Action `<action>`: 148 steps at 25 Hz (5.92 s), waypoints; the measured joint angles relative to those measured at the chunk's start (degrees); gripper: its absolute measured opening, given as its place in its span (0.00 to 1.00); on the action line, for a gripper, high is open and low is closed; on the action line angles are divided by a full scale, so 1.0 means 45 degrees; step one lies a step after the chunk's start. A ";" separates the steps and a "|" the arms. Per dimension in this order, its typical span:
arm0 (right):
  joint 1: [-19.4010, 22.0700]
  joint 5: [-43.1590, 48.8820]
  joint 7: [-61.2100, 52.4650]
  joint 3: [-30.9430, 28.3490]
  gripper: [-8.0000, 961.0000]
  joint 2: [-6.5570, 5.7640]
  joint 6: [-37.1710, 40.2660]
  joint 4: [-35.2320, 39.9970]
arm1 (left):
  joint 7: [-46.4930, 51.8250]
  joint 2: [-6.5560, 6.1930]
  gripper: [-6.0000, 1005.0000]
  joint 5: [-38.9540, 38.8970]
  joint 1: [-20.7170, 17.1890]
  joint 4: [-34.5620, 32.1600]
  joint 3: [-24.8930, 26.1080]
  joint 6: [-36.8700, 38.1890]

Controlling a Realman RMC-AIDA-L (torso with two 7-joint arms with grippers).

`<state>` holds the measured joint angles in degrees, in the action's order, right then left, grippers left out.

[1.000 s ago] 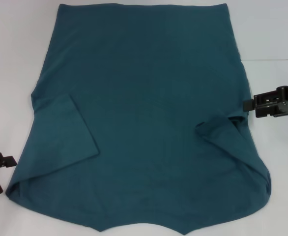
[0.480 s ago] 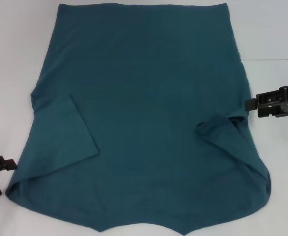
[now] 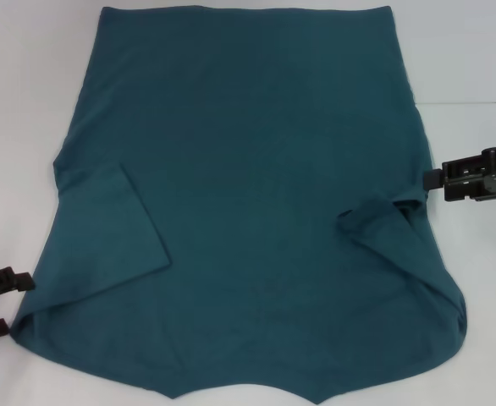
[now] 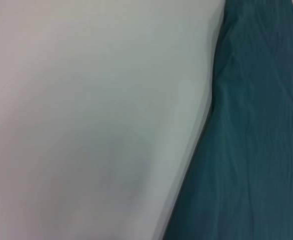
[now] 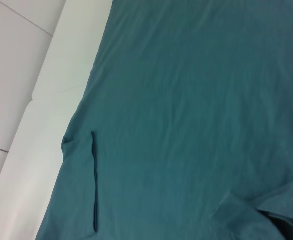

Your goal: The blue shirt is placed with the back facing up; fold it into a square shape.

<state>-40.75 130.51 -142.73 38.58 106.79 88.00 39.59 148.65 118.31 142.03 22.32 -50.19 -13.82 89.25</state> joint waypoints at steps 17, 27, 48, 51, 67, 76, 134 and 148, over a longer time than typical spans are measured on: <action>-0.0006 0.0001 0.0126 -0.0020 0.61 0.0000 -0.0252 -0.0002 | -0.0018 0.0002 0.94 0.0019 0.0380 0.0387 -0.1236 -0.0249; 0.0105 0.0001 0.0158 -0.0064 0.60 0.0000 -0.0288 -0.0010 | -0.0015 -0.0061 0.94 0.0016 0.0922 0.0793 -0.1323 -0.0166; 0.0222 0.0001 0.0470 -0.0332 0.59 0.0001 -0.0086 -0.0010 | -0.0068 -0.0133 0.43 0.0067 0.1049 0.0866 -0.1614 -0.0254; 0.0299 0.0002 0.0482 -0.0332 0.58 -0.0001 -0.0032 -0.0011 | -0.0134 -0.0146 0.29 0.0073 0.1081 0.0865 -0.1614 -0.0262; 0.1906 0.0259 0.0625 -0.0292 0.57 -0.0974 0.1402 0.0118 | -0.0374 -0.0172 0.03 -0.0011 0.1262 0.0926 -0.1576 -0.0379; 0.1892 0.1356 0.2151 -0.0186 0.57 -0.0882 0.1773 0.0010 | -0.0402 -0.0180 0.03 -0.0021 0.1416 0.1168 -0.1613 -0.0602; 0.0333 0.3262 0.1634 0.1318 0.53 0.1231 -0.0133 -0.0571 | -0.0554 -0.0121 0.03 -0.0020 0.1408 0.1466 -0.1523 -0.0772; 0.0372 0.3233 0.1504 0.1293 0.32 0.1152 -0.0167 -0.0514 | -0.0573 -0.0121 0.03 -0.0040 0.1407 0.1467 -0.1556 -0.0751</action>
<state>-39.07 145.06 -135.96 44.40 111.97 87.25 37.28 146.07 117.77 141.86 28.65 -43.59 -20.82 85.87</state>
